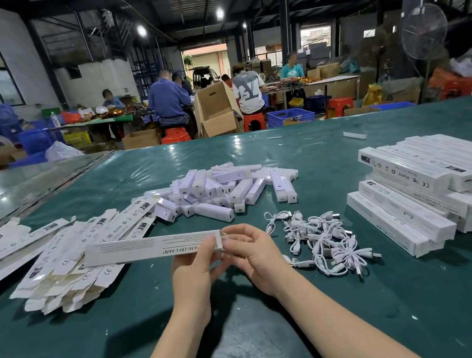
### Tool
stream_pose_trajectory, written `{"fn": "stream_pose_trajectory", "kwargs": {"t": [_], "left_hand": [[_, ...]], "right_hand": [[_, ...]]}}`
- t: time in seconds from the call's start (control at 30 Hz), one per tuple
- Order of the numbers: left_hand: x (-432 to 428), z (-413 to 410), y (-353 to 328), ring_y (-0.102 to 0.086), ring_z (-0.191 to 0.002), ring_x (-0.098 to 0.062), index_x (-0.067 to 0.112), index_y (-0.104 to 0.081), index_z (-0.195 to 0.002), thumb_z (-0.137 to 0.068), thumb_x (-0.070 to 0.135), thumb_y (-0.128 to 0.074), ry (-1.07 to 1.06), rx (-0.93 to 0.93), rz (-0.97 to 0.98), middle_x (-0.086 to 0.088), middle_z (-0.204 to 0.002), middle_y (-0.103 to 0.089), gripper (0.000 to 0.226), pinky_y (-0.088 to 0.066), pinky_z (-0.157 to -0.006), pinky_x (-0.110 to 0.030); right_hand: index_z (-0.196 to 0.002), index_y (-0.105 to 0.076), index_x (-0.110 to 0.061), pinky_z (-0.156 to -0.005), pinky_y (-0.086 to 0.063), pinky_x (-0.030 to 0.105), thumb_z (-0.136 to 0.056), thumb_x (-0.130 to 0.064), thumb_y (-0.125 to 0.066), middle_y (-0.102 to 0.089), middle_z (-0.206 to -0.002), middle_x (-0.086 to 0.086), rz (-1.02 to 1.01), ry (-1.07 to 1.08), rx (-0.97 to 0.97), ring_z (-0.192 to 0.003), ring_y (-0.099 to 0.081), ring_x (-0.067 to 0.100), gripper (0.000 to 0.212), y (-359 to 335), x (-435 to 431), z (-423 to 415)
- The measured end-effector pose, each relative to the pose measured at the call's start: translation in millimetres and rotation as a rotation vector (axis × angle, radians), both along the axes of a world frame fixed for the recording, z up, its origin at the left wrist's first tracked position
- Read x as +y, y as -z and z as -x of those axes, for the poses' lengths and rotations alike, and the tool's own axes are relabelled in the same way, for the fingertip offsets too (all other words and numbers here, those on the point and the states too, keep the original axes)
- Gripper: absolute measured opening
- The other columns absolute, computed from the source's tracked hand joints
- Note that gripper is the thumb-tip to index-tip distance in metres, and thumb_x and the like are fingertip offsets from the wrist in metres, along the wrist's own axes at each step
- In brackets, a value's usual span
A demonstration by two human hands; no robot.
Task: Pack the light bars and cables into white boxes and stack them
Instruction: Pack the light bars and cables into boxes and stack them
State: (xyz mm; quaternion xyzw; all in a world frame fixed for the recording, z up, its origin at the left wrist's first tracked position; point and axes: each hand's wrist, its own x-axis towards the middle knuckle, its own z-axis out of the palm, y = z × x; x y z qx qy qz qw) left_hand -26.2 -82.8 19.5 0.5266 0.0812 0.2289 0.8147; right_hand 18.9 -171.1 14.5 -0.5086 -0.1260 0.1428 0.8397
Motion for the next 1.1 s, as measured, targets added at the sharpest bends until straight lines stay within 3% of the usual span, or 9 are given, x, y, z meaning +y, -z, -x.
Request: {"fn": "stream_pose_trajectory", "kwargs": {"t": [0.1,0.23,0.37,0.6,0.73,0.87,0.97,1.1], "left_hand": [[0.7,-0.9,2.3,-0.067,-0.061,-0.01,0.007,-0.06,-0.091,-0.091,0.005,-0.053,-0.012,0.025,0.011,-0.01,-0.083,-0.069,0.007,-0.056,-0.055,-0.022],[3.5,-2.1,2.0,-0.067,-0.061,-0.009,0.012,-0.061,-0.087,-0.091,0.007,-0.055,-0.026,0.034,0.068,-0.01,-0.084,-0.069,0.008,-0.055,-0.053,-0.021],[4.8,-2.8,2.5,-0.068,-0.06,-0.01,0.012,-0.059,-0.084,-0.091,0.007,-0.054,-0.037,0.038,0.097,-0.011,-0.084,-0.067,0.01,-0.054,-0.052,-0.02],[2.5,-3.8,4.1,-0.066,-0.053,-0.008,0.011,-0.057,-0.084,-0.091,0.004,-0.053,-0.042,0.039,0.091,-0.009,-0.077,-0.065,0.011,-0.053,-0.05,-0.019],[1.6,-4.8,5.3,-0.068,-0.057,-0.011,0.009,-0.058,-0.083,-0.091,0.002,-0.053,-0.017,0.041,0.065,-0.007,-0.072,-0.068,0.011,-0.056,-0.053,-0.022],[2.4,-4.5,6.1,-0.069,-0.059,-0.016,0.006,-0.058,-0.084,-0.091,0.001,-0.052,0.001,0.028,0.071,-0.008,-0.068,-0.07,0.01,-0.056,-0.053,-0.025],[1.9,-4.4,6.3,-0.07,-0.061,-0.019,0.005,-0.057,-0.086,-0.091,0.002,-0.053,0.002,0.038,0.079,-0.015,-0.077,-0.068,0.007,-0.057,-0.054,-0.026],[6.9,-1.9,4.4,-0.07,-0.061,-0.018,0.005,-0.057,-0.085,-0.091,0.005,-0.054,-0.018,0.028,0.096,-0.017,-0.079,-0.067,0.006,-0.055,-0.052,-0.023]], "right_hand": [[-0.082,-0.058,-0.01,-0.054,-0.051,0.02,-0.082,0.013,-0.055,-0.061,-0.076,0.007,-0.023,0.022,-0.023,-0.057,-0.062,0.012,0.024,0.4,0.2,1.7],[-0.076,-0.067,-0.018,-0.063,-0.048,0.023,-0.082,0.006,-0.059,-0.063,-0.072,0.002,0.101,0.048,-0.18,-0.068,-0.058,0.014,0.026,-1.0,1.3,2.9],[-0.074,-0.069,-0.02,-0.061,-0.049,0.016,-0.082,0.002,-0.062,-0.064,-0.059,-0.009,0.209,0.086,-0.267,-0.058,-0.057,0.002,0.025,1.1,3.2,4.1],[-0.07,-0.063,-0.015,-0.054,-0.047,0.014,-0.086,0.006,-0.053,-0.058,-0.064,0.002,0.193,0.083,-0.245,-0.05,-0.056,0.001,0.028,3.0,4.7,1.9],[-0.066,-0.061,-0.016,-0.052,-0.044,0.014,-0.083,0.006,-0.055,-0.048,-0.056,-0.001,0.264,0.108,-0.279,-0.047,-0.047,0.002,0.029,3.0,3.1,1.3],[-0.069,-0.056,-0.019,-0.051,-0.036,0.015,-0.086,-0.002,-0.054,-0.04,-0.057,-0.003,0.425,0.123,-0.338,-0.046,-0.04,0.001,0.023,2.9,5.6,3.2],[-0.074,-0.056,-0.017,-0.062,-0.042,0.03,-0.087,-0.002,-0.052,-0.043,-0.063,0.003,0.433,0.078,-0.326,-0.06,-0.043,0.015,0.02,1.0,5.9,5.2],[-0.094,-0.064,-0.013,-0.065,-0.042,0.024,-0.089,-0.003,-0.055,-0.051,-0.074,0.009,0.435,-0.035,-0.39,-0.069,-0.047,0.018,0.014,-2.5,-0.1,8.1]]}}
